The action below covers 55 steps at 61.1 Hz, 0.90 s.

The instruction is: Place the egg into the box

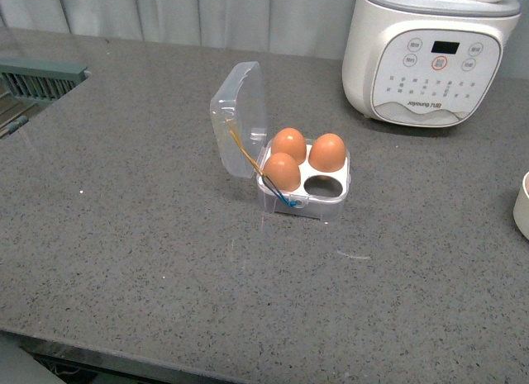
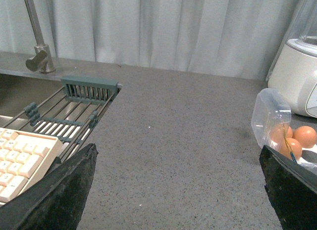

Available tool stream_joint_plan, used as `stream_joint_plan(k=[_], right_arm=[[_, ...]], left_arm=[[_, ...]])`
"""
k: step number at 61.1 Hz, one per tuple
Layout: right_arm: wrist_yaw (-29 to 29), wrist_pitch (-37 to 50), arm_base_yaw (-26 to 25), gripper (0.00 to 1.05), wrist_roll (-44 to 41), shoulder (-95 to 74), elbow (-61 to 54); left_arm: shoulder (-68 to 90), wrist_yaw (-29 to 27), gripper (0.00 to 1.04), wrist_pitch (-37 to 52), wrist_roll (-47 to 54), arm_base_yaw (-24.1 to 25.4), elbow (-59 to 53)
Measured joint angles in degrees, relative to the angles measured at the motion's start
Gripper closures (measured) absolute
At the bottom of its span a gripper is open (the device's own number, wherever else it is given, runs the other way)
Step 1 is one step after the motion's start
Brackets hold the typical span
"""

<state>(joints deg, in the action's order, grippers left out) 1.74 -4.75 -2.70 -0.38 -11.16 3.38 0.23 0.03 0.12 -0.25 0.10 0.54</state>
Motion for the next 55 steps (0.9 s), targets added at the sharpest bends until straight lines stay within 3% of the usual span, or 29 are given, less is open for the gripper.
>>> stream_joint_plan(k=[21, 33, 55], right_arm=[[15.89, 24.39, -11.17, 0.09, -11.04, -39.69, 6.29], [15.74, 32.00, -16.79, 0.09, -15.15, -56.72, 11.98], [17.27, 37.00, -15.54, 0.09, -16.11, -70.93, 17.79]], left_arm=[[0.00, -0.02, 0.07, 0.00, 0.00, 0.00, 0.00], [0.00, -0.02, 0.07, 0.00, -0.02, 0.00, 0.00], [0.00, 0.00, 0.07, 0.00, 0.00, 0.00, 0.00]])
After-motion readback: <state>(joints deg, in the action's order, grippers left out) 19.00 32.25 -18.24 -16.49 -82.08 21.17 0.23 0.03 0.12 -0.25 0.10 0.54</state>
